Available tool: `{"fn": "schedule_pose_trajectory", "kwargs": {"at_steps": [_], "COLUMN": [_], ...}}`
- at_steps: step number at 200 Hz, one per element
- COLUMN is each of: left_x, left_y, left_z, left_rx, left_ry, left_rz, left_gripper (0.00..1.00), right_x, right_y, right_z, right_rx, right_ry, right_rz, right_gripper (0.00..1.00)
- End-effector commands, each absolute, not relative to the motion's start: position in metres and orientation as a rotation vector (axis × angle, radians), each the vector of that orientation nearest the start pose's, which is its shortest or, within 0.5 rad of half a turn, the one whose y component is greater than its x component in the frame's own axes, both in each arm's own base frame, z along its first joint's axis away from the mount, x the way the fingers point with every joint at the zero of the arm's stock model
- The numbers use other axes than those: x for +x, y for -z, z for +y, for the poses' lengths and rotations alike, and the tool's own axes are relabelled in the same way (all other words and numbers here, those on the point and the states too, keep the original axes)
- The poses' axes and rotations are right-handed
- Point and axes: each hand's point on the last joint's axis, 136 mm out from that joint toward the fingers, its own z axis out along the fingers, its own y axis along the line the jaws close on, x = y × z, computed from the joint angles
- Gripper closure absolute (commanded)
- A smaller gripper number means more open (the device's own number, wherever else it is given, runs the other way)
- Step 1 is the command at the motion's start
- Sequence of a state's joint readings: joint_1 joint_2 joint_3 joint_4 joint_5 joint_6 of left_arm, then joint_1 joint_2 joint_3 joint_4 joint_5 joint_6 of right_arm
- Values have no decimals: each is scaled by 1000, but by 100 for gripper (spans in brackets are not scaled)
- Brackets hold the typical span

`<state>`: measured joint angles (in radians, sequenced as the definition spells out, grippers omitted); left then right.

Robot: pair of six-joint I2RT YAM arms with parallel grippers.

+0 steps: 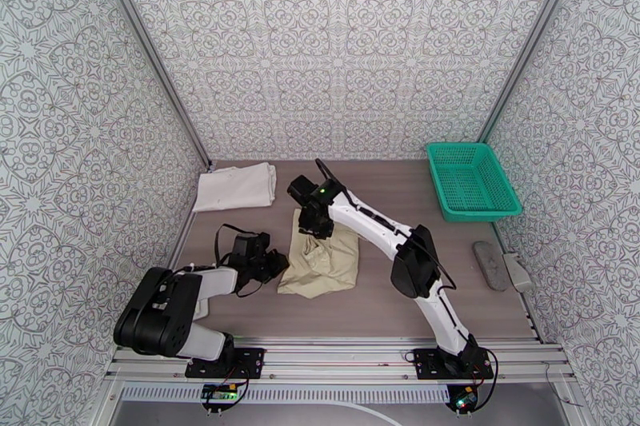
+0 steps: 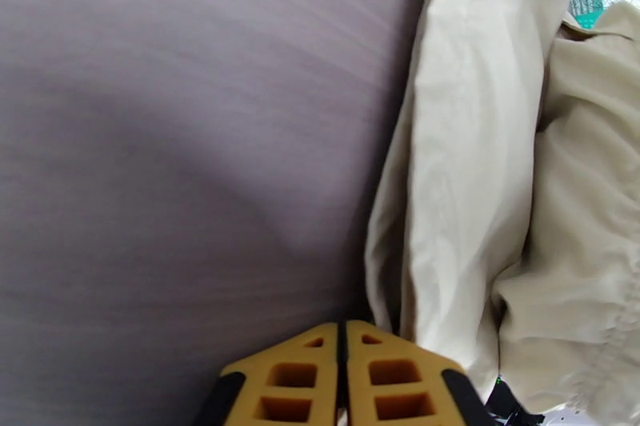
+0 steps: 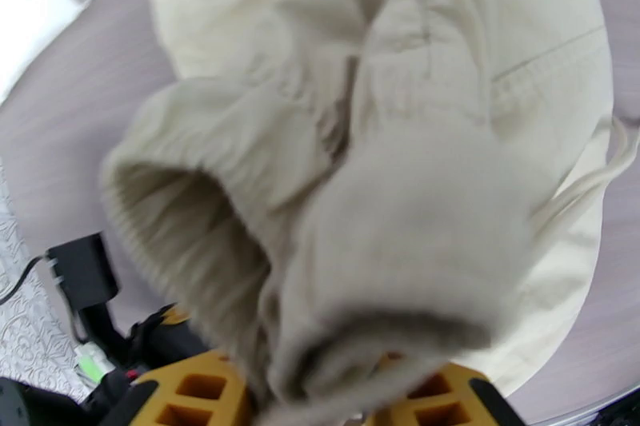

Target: Fold and stack the mixed laundry pile

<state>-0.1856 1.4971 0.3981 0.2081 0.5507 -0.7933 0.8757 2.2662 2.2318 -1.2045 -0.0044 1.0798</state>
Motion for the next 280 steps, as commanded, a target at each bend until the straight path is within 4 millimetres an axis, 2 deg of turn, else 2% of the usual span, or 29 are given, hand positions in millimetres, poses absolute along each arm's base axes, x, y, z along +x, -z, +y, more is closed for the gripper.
{"fn": "schedule_pose_trajectory", "kwargs": {"at_steps": [1,60,94,121,148,157,176,189,211,252,280], "left_x": [273,271,268,266,267,268,271,275,284,295,297], "left_y": [7,4,-10,-34,-61,-63,-54,-47,-42,-35,-30], "left_z": [-150,-149,-143,-133,-119,-116,-109,-108,-111,-117,-119], "left_rx": [-525,-530,-515,-477,-446,-444,-475,-483,-475,-463,-474], "left_ry": [1032,1025,971,889,812,801,790,793,800,812,827], "left_rz": [2604,2600,2595,2589,2546,2545,2576,2590,2597,2610,2613], "left_gripper": [91,92,91,88,84,83,84,86,89,90,90], "right_x": [325,321,320,322,320,318,309,305,296,290,282], "right_y": [-134,-104,-86,-105,-138,-148,-152,-144,-129,-102,-74], "right_z": [421,435,441,448,430,421,402,388,380,405,424], "right_rx": [280,201,114,-39,-146,-172,-207,-209,-248,-349,-396], "right_ry": [-502,-518,-525,-574,-554,-550,-563,-542,-533,-553,-534], "right_rz": [2920,2957,2985,2939,2873,2847,2828,2837,2865,2909,2954], "right_gripper": [60,58,58,58,58,58,60,64,81,92,94]}}
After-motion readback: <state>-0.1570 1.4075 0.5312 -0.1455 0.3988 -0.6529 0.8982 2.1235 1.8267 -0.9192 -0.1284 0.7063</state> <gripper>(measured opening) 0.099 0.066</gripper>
